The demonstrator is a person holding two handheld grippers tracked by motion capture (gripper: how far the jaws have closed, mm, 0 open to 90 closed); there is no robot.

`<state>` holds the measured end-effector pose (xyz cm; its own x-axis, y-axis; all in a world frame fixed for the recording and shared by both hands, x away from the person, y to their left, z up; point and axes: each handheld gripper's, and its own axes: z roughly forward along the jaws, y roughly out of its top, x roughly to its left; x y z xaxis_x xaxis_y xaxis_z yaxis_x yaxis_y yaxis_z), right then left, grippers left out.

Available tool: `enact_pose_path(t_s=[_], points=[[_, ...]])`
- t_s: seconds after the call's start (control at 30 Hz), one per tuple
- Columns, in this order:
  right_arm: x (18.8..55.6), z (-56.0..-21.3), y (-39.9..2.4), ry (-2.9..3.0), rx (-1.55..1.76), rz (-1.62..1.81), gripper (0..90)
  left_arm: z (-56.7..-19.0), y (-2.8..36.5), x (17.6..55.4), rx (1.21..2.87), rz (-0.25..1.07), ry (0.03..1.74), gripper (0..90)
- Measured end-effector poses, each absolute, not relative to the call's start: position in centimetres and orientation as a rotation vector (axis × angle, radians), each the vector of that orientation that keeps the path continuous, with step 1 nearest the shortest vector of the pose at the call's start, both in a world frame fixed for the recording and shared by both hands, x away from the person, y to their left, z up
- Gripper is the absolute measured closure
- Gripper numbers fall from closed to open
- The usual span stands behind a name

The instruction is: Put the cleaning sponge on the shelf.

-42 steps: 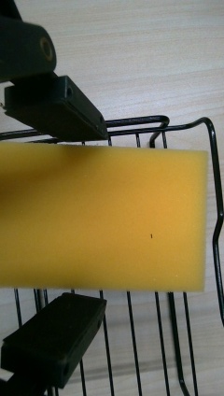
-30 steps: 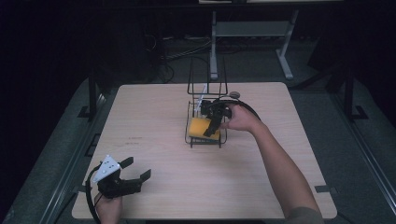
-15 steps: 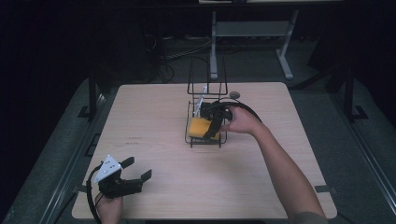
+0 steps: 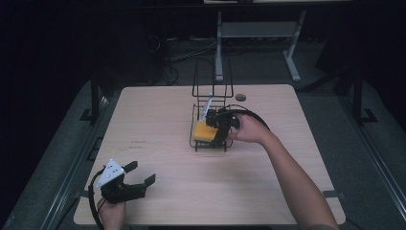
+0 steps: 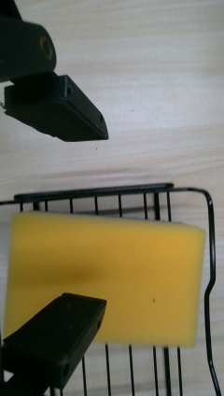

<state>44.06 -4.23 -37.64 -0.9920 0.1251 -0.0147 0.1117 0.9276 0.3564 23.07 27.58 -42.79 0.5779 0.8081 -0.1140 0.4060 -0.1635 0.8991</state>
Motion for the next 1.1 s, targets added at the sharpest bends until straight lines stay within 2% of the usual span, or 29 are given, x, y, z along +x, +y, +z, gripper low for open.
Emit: enact_pose_path(t_s=[0.57, 1.1], points=[[41.9, -37.3, -3.8, 3.028, 0.112, 0.544, 15.4, -42.8, 27.6, 23.3, 1.785, 0.494, 0.999, 12.8], [38.8, -37.6, -6.0, 3.025, 0.163, 0.619, 14.8, -42.8, 27.2, 23.1, 1.793, 0.489, 0.984, 12.8]])
